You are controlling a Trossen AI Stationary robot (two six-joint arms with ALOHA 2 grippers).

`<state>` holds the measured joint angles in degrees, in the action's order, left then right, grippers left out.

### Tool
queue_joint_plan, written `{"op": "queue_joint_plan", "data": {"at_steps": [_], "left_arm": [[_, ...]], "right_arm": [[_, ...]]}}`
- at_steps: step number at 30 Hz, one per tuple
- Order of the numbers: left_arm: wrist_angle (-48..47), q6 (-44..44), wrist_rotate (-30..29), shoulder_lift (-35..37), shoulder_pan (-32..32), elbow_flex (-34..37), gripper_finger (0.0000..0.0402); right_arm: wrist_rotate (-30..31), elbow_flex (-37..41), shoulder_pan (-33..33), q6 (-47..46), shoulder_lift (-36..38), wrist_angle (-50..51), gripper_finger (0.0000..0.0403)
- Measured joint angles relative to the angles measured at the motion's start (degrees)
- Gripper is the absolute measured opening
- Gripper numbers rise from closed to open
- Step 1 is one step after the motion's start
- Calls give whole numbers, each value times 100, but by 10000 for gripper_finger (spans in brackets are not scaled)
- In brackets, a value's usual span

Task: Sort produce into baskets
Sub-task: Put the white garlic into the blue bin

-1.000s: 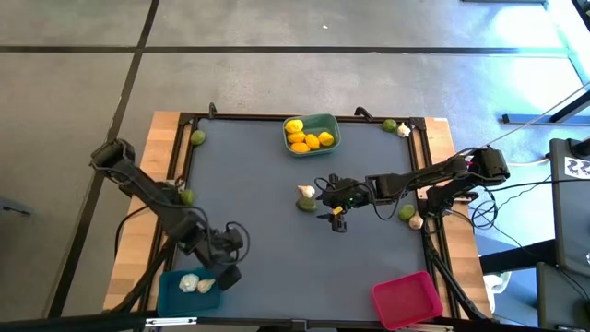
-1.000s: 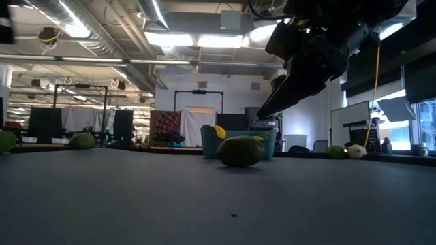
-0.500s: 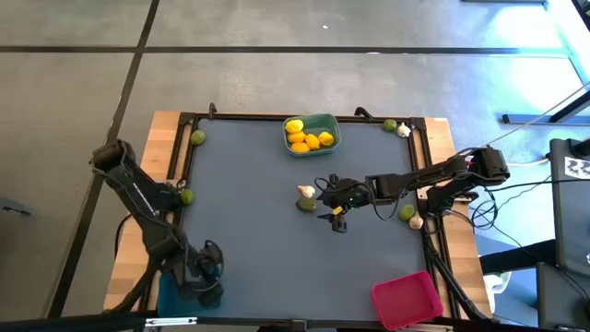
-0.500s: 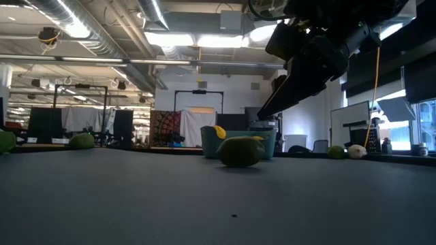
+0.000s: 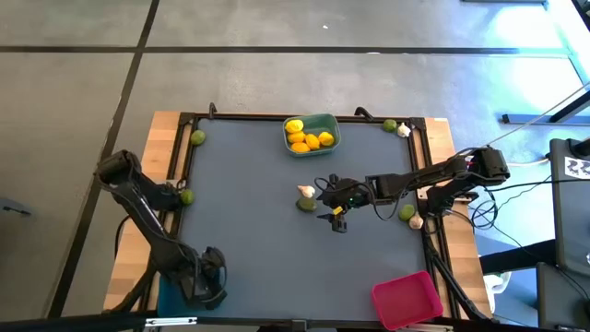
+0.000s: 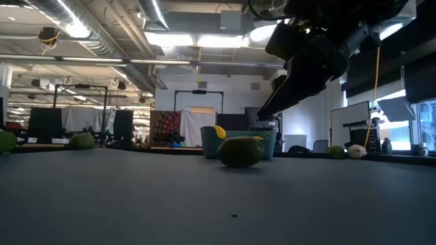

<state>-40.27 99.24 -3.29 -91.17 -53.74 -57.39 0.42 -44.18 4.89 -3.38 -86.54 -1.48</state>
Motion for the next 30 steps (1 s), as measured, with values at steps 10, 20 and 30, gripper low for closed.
{"op": "queue_joint_plan", "data": {"at_steps": [10, 20, 30], "left_arm": [[-289, 107, 28, -42, 24, 0, 188], [-240, -3, 362, 96, 28, 0, 205], [-261, -363, -110, 710, 477, 0, 205]], "right_arm": [[0, 0, 0, -74, 0, 2, 287], [-1, 0, 0, -87, 0, -6, 287], [0, 0, 0, -87, 0, -15, 287]]}}
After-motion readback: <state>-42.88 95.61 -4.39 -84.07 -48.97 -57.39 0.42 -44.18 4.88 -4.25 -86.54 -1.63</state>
